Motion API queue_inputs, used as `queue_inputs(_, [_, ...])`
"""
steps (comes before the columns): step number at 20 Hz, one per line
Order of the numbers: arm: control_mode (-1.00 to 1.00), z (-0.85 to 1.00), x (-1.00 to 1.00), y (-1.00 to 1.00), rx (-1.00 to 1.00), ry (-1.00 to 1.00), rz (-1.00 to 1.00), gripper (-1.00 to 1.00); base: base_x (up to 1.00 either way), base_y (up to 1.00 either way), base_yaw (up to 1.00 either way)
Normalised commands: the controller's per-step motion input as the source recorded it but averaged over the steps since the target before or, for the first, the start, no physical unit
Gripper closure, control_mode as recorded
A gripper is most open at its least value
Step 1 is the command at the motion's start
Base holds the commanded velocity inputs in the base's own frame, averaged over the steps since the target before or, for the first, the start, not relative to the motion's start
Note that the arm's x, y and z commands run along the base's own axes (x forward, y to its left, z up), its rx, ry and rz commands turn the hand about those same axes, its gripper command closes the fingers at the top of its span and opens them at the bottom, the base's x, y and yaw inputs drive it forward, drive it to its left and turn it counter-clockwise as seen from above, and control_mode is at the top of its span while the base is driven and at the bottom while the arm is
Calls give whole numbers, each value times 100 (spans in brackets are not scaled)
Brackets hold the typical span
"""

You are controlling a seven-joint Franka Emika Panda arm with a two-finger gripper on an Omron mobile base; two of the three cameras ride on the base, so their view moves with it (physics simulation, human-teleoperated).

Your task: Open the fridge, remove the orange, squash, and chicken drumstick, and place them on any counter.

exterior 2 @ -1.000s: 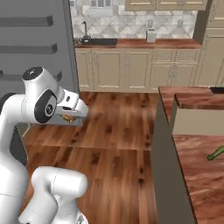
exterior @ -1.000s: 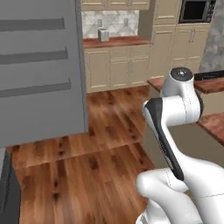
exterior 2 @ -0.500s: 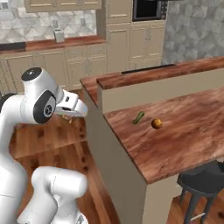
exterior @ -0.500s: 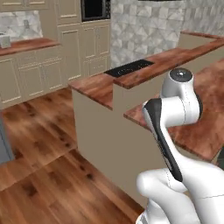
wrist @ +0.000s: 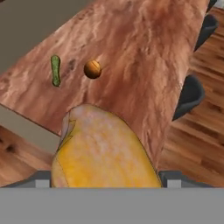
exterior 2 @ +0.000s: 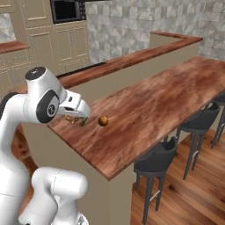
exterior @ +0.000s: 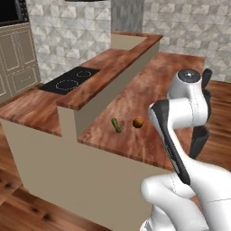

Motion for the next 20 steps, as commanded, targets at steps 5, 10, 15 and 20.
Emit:
queue_inputs(5, [-100,-56,42,-11,7,10,-42,100,0,0,0])
queue_inputs(10, [-100,-100,100,-64,15,23,-28,100,0,0,0])
queue_inputs(15, [-100,-100,100,-70,21,21,-15,100,0,0,0])
queue_inputs(20, [-100,-90,100,-37,10,8,0,100,0,0,0])
